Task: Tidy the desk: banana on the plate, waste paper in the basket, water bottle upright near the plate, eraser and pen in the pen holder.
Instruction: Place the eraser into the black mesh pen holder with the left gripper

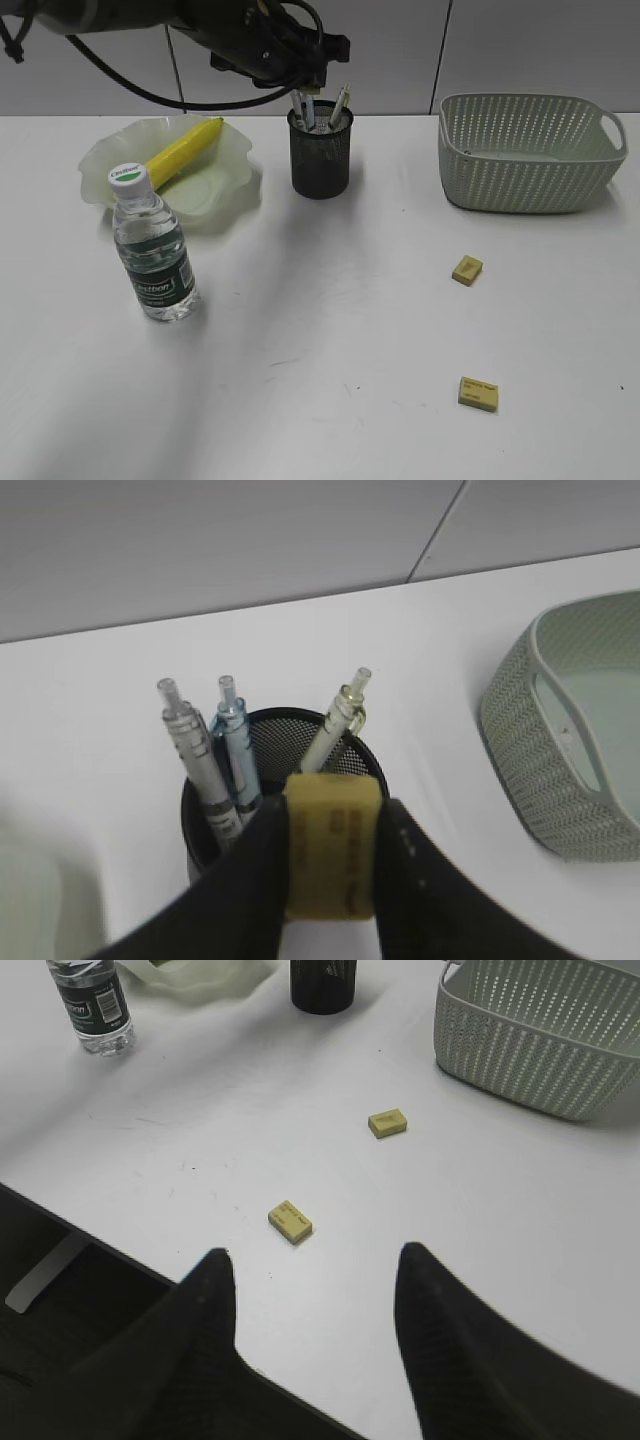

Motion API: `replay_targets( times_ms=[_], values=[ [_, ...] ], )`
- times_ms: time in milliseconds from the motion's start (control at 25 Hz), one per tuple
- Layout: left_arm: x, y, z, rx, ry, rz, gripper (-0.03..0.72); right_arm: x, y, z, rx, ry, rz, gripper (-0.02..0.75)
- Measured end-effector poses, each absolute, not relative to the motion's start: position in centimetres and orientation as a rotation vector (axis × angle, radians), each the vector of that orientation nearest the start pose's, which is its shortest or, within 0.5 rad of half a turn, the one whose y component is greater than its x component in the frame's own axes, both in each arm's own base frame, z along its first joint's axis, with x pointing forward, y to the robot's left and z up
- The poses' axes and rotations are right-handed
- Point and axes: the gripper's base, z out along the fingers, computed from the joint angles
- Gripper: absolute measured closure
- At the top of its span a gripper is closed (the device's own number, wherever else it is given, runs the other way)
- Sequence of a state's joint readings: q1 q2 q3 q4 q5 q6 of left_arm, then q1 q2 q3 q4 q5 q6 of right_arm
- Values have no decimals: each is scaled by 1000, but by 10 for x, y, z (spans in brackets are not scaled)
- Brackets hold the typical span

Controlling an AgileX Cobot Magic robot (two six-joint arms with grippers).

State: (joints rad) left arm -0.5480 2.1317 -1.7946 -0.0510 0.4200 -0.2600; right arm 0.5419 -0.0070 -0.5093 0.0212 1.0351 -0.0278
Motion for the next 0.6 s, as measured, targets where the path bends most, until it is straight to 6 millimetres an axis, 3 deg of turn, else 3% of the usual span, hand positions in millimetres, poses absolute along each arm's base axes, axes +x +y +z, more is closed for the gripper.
replay_targets(
  times_ms=[600],
  values=[
    [439, -273, 212, 230, 2243, -538, 498, -6, -2, 282, -568, 1938, 353, 325]
  ],
)
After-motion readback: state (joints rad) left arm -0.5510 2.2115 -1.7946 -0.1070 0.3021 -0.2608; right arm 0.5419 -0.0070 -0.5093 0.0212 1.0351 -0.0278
